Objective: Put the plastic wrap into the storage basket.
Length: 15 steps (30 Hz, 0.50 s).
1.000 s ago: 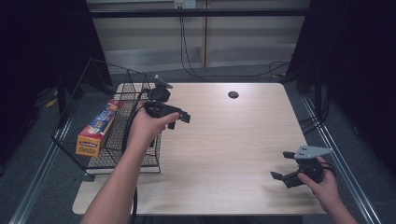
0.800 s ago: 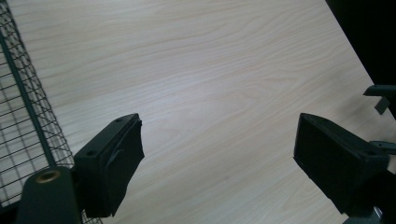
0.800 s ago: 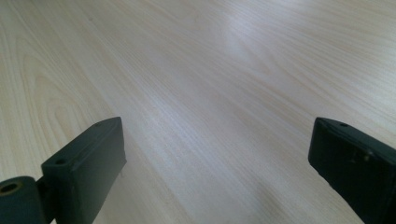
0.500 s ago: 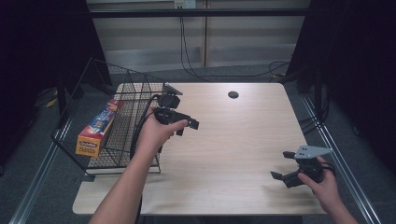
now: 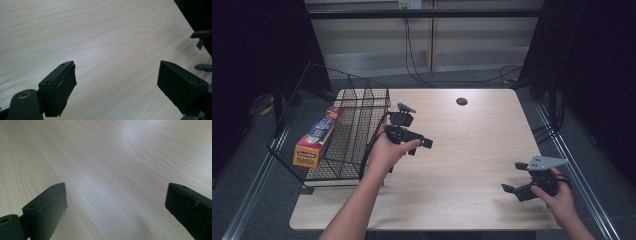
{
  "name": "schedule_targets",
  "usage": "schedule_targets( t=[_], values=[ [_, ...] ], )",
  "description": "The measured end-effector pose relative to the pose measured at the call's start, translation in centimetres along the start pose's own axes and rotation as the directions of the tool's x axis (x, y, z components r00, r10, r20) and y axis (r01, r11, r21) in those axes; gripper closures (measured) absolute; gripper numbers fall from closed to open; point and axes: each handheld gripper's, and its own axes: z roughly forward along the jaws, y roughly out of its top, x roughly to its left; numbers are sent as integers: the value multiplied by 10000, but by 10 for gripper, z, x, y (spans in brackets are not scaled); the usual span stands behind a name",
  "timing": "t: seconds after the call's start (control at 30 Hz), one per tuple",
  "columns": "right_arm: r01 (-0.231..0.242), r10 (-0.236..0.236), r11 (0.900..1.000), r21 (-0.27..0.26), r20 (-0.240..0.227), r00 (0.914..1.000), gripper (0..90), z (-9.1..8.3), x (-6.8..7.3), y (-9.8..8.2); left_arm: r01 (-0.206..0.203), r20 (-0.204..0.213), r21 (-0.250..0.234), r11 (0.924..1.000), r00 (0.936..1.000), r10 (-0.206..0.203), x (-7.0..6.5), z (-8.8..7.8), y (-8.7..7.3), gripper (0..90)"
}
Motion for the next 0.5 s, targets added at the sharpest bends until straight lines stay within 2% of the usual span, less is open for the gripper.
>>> schedule_targets(
  t=[0.07,0.17,0.23,0.43,0.47,0.5],
  values=[
    [-23,23,10000,24,3,10000,36,0,0,0,-112,142,39,9999,9998,112,-1,5,-4,148],
    [-23,23,10000,40,-7,10000,36,0,0,0,-317,140,110,9994,9994,316,-2,12,-9,143],
    [-18,18,10000,50,-4,10000,36,0,0,-1,-298,278,158,9994,9992,293,-2,15,-12,134],
    [48,-46,9998,216,-106,9999,36,4,1,-2,-443,329,-193,9988,9984,450,-8,22,-22,122],
    [91,-86,9996,273,-165,9998,36,5,2,-2,-638,364,-116,9979,9973,642,-9,23,-24,119],
    [116,-111,9994,326,-152,9998,36,6,3,-2,-656,333,-204,9976,9972,662,-11,26,-27,117]
  ],
)
